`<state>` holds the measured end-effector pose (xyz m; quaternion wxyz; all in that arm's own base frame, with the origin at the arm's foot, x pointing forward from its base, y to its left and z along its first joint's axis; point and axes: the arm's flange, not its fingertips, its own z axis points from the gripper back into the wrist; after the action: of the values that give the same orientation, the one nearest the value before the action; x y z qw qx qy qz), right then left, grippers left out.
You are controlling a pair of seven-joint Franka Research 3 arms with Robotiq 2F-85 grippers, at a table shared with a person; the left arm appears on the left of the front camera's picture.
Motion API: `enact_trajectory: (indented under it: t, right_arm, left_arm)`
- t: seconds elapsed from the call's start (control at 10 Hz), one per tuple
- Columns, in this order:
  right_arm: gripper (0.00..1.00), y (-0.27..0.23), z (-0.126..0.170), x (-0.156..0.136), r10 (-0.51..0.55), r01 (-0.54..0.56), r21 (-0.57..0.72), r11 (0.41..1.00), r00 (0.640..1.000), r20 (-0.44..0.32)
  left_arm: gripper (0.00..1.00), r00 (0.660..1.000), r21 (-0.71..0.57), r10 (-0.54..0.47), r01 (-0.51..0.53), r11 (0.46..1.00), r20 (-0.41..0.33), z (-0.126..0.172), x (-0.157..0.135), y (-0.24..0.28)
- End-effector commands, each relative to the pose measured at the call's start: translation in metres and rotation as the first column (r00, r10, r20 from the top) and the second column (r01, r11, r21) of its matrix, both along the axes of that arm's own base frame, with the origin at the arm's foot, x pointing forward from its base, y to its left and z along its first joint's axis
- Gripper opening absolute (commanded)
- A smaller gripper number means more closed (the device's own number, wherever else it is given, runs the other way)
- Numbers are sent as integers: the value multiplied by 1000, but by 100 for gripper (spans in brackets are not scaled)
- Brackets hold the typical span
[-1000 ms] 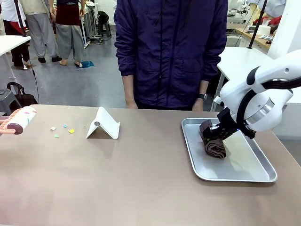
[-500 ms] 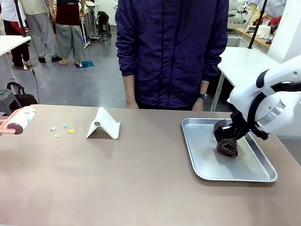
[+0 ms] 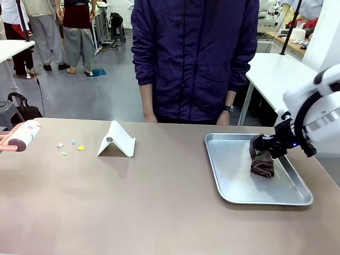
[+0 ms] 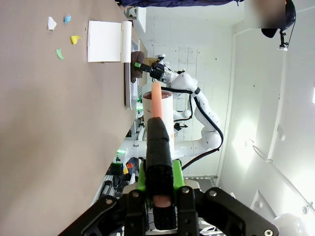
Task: Clean the surface of the table.
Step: If a person points to the right, clean the right side of the table with your right hand, and if they point to the left, clean the left side with your left hand.
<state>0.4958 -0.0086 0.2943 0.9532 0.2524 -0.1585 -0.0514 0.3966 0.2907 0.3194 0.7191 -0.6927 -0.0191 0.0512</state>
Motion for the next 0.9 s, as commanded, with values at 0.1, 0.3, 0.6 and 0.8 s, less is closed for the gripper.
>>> enact_trajectory:
  t: [0.1, 0.3, 0.6, 0.8]
  right_arm:
    - [0, -17, 19, -10, 26, -27, 341, 940, 1000, 7]
    - [0, -34, 39, -18, 63, -22, 528, 849, 996, -60]
    - [0, -57, 77, -54, 174, -65, 696, 715, 981, -86]
    - [0, -72, 107, -96, 204, -93, 766, 636, 978, -50]
  left_arm:
    - [0, 1000, -6, 2, -2, 1000, 20, 4, -4, -4]
    - [0, 1000, -6, 2, -2, 1000, 20, 4, -4, -4]
    - [0, 1000, -6, 2, -2, 1000, 20, 4, -4, -4]
    - [0, 1000, -6, 2, -2, 1000, 20, 4, -4, -4]
